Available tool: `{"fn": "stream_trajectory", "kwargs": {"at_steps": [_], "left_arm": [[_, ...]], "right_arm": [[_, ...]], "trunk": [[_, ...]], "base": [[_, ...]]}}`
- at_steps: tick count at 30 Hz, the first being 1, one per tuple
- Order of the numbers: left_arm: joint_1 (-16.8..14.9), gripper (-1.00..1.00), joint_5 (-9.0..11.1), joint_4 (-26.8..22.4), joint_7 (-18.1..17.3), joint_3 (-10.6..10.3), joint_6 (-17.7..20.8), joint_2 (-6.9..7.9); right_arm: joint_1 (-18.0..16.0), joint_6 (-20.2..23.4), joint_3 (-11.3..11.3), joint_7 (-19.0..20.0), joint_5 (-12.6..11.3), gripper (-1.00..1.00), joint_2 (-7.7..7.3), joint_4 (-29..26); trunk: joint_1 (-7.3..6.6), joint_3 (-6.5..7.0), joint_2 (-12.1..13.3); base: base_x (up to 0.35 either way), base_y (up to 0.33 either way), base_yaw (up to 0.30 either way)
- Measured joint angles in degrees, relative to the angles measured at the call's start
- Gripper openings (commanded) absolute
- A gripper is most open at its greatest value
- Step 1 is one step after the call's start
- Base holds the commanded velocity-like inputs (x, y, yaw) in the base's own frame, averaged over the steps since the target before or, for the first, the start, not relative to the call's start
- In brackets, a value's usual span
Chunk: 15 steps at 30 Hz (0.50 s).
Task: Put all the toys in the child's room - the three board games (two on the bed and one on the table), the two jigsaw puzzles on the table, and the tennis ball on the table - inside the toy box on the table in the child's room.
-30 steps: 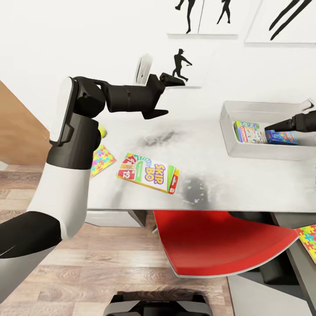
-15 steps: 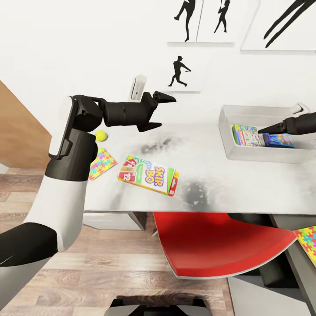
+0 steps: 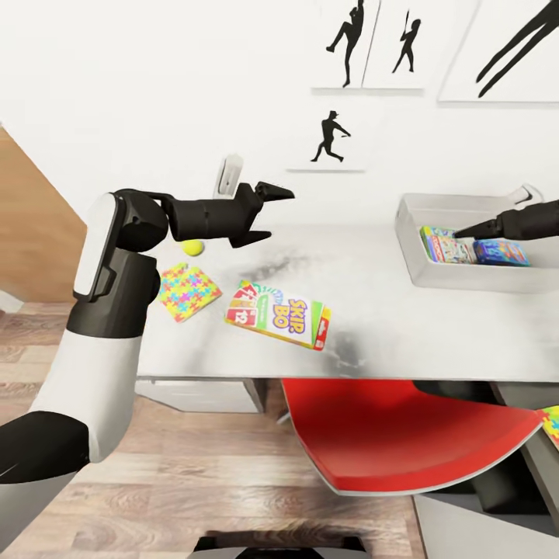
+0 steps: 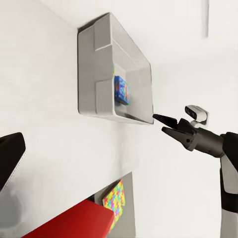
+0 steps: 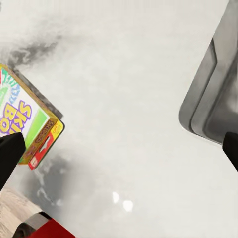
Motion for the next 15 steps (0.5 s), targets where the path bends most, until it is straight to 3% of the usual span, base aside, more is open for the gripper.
{"fn": "stream_trajectory", "kwargs": {"at_steps": [8,15], "left_arm": [[0.85,1.0,0.02,-0.8,-0.07,0.04,0.05,1.33],[1.14,1.0,0.02,-1.17,-0.08,0.07,0.1,1.75]], "right_arm": [[0.17,0.0,0.0,-0.27,-0.05,1.0,0.05,-0.01],[0.26,0.0,0.02,-0.35,-0.05,1.0,0.14,-0.02]], "trunk": [[0.0,0.74,0.0],[0.0,1.39,0.0]], "base": [[0.0,0.248,0.0],[0.0,0.124,0.0]]}}
